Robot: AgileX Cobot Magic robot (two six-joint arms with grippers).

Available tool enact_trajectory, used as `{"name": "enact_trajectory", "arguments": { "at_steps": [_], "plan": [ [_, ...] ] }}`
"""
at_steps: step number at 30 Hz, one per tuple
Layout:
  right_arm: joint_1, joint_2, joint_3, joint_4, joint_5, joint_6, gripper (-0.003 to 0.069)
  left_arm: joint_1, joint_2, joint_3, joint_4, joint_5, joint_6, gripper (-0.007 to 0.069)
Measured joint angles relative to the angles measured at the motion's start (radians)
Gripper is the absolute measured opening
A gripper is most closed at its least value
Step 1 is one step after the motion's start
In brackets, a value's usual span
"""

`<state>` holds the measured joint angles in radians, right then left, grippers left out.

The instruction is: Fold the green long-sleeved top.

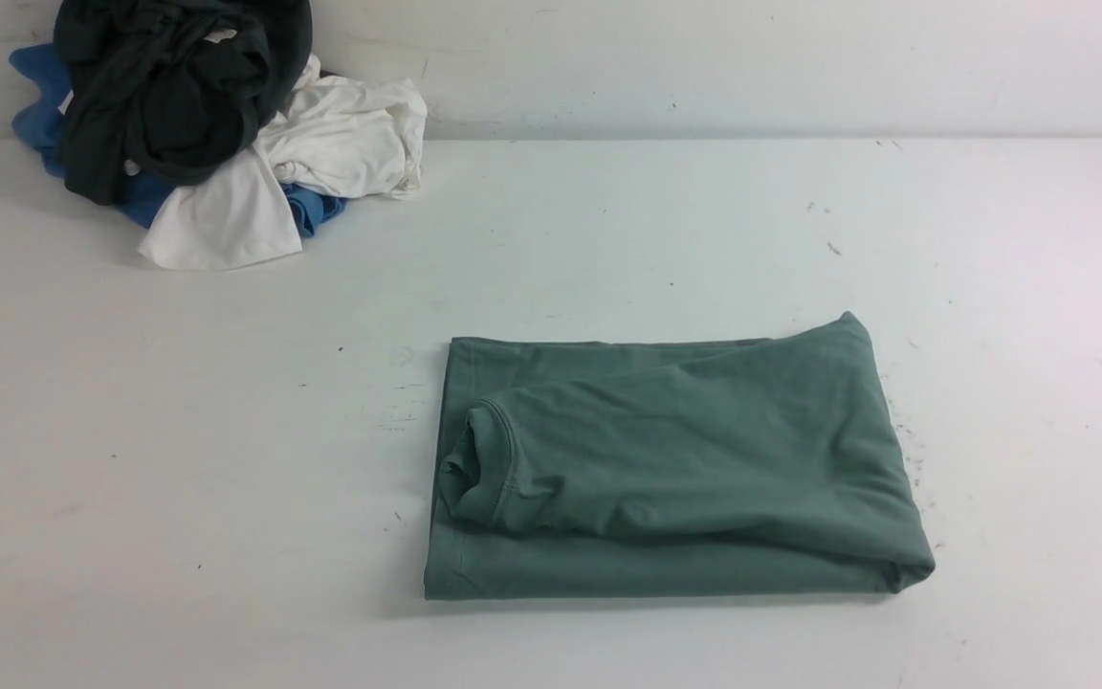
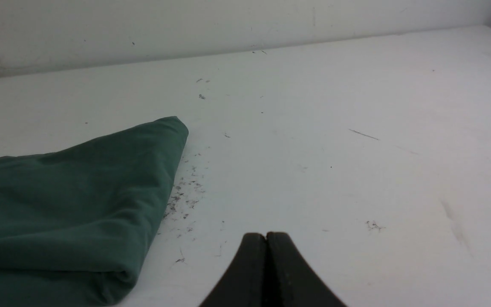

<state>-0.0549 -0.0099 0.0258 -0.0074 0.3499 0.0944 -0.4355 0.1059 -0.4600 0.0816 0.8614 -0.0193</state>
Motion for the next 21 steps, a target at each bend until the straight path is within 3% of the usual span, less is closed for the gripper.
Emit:
{"name": "enact_trajectory", "arguments": {
  "at_steps": [17,21],
  "plan": [
    [0.0,0.0,0.0,0.0,0.0,0.0,-0.0014,0.0,0.0,0.0,-0.001,-0.006,0.0,-0.0007],
    [0.0,0.0,0.0,0.0,0.0,0.0,-0.0014,0.035,-0.015,0.035,-0.041,-0.107,0.001,-0.0007]
  ]
}}
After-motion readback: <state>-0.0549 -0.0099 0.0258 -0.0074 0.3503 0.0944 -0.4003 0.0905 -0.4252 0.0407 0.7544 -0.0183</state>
